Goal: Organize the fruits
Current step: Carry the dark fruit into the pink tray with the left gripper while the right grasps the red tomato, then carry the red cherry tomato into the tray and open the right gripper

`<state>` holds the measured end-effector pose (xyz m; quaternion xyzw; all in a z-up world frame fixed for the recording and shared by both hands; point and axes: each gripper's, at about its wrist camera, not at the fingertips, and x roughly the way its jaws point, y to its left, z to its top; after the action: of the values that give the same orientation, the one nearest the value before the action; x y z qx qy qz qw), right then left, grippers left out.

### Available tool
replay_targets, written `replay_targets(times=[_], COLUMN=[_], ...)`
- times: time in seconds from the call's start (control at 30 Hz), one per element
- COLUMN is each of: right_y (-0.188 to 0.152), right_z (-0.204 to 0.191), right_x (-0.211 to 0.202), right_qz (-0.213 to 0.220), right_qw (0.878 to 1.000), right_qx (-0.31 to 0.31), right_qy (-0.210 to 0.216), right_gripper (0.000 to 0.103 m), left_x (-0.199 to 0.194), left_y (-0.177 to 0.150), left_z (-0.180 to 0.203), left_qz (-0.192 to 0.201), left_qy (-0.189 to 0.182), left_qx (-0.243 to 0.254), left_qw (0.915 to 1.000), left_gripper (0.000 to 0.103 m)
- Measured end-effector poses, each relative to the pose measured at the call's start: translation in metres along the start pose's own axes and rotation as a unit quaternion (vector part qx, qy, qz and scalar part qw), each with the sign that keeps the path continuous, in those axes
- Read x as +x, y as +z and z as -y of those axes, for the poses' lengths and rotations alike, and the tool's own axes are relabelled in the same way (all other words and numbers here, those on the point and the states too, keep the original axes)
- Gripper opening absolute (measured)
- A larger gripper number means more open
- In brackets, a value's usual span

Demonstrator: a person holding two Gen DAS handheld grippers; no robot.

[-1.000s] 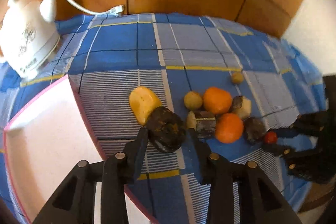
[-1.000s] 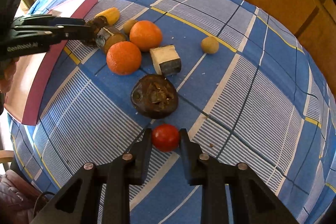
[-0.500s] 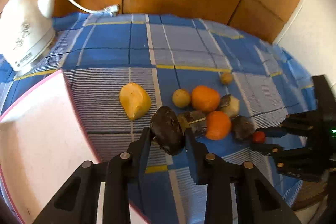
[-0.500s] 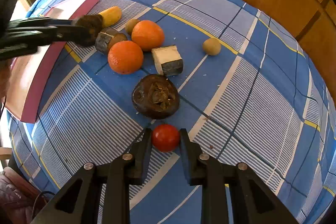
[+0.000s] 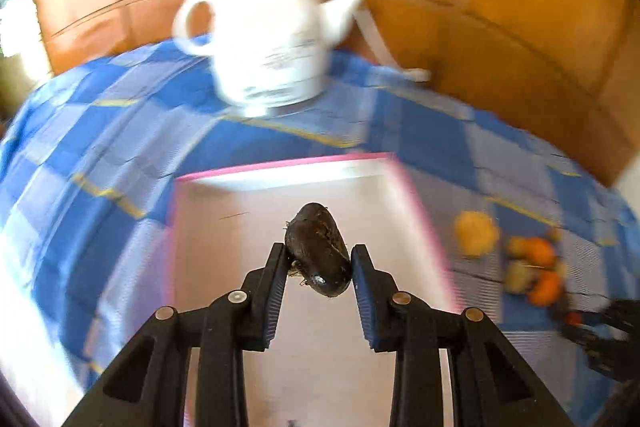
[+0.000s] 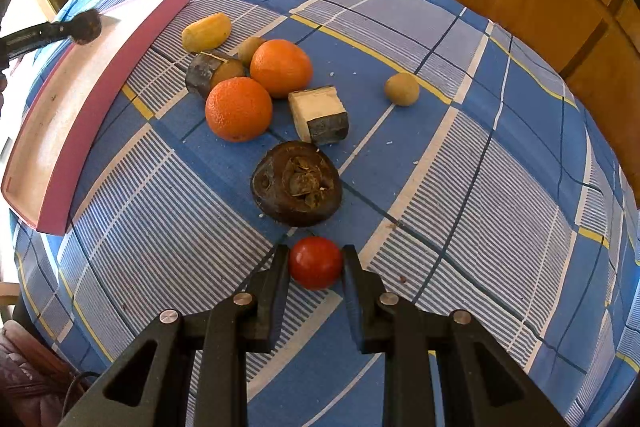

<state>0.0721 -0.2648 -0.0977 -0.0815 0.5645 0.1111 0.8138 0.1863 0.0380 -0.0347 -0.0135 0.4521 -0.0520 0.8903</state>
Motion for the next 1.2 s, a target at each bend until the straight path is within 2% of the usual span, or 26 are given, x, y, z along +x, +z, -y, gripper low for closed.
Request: replay_targets(times=[0.1,0.17,0.27,0.33,0.43,0.53,0.6,0.7,0.9,1.07,1.2], right_y=[-0.002,-0.003,-0.005,-0.006,-0.008,-0.010,-0.012,-0.016,-0.018,0.003,0.037], right_z=[-0.001,-0.002,-0.004,-0.006,-0.009,-0.011,-0.012,-0.019,-0.059,-0.113,-0.154], right_x=[-0.001,-0.001,0.000,0.000,-0.001,-0.002,-0.005,-0.013,-0.046,-0.063,-0.066], right_qz=[0.002,0.003,0.006,0.008,0.010,0.009,0.007,0.008,0.054,0.097,0.126], right_qw=[1.000,1.000,1.000,1.000,1.000,1.000,1.000,1.000,0.998,0.992,0.985], right_qx=[0.001,0.000,-0.002,-0.003,-0.004,-0.001,0.001,0.004,-0.019,-0.053,-0.065], right_qy=[0.000,-0.003,-0.006,-0.010,-0.014,-0.013,-0.013,-0.003,0.027,0.069,0.098], right_gripper=[0.026,0.026,0.025,0.025,0.025,0.025,0.025,0.025,0.025,0.025,0.025], left_x=[0.001,-0.002,-0.014,-0.029,-0.053,-0.073,-0.084,-0.094,-0.103,-0.113,-0.119], left_y=[-0.008,-0.016,-0.025,-0.033,-0.045,-0.058,-0.068,-0.081,-0.096,-0.099,-0.103], left_z=[-0.017,-0.023,-0.023,-0.020,-0.013,-0.006,-0.001,0.004,0.007,-0.002,-0.016], left_qz=[0.004,0.013,0.022,0.042,0.071,0.093,0.103,0.110,0.115,0.129,0.135], left_qy=[0.037,0.050,0.055,0.057,0.067,0.064,0.061,0.058,0.063,0.080,0.093], left_qx=[-0.013,-0.019,-0.033,-0.033,-0.031,-0.025,-0.022,-0.021,-0.018,-0.033,-0.045], left_qw=[0.9992,0.9985,0.9977,0.9969,0.9947,0.9933,0.9926,0.9920,0.9912,0.9878,0.9855], left_gripper=[0.034,0.039,0.053,0.069,0.088,0.099,0.103,0.103,0.103,0.103,0.103])
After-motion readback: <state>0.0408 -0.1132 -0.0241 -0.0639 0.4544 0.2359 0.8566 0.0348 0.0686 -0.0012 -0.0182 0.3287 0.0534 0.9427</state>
